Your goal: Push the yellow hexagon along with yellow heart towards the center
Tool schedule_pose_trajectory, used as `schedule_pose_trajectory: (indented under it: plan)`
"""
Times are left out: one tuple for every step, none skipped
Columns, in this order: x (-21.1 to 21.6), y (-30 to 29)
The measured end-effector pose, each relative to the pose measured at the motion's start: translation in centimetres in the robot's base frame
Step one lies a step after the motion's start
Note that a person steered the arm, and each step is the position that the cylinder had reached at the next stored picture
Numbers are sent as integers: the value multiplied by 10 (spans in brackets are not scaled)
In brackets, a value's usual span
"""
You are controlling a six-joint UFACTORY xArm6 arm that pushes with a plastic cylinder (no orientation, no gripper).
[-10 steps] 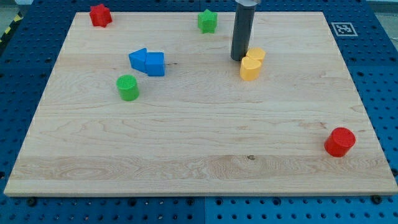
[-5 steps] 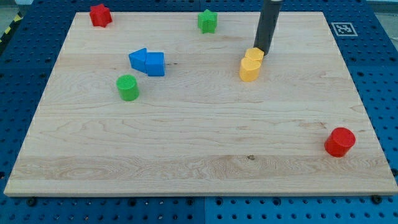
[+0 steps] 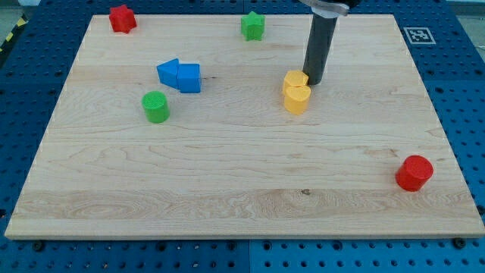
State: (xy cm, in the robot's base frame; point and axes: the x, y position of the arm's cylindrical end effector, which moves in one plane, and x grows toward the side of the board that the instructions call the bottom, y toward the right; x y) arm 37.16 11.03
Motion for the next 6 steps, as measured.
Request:
schedule_pose_trajectory:
  plan:
    - [5,-1]
    - [25,-8]
    - [29,-14]
    - [17,-29]
    - [-36,-30]
    - [-34,-64]
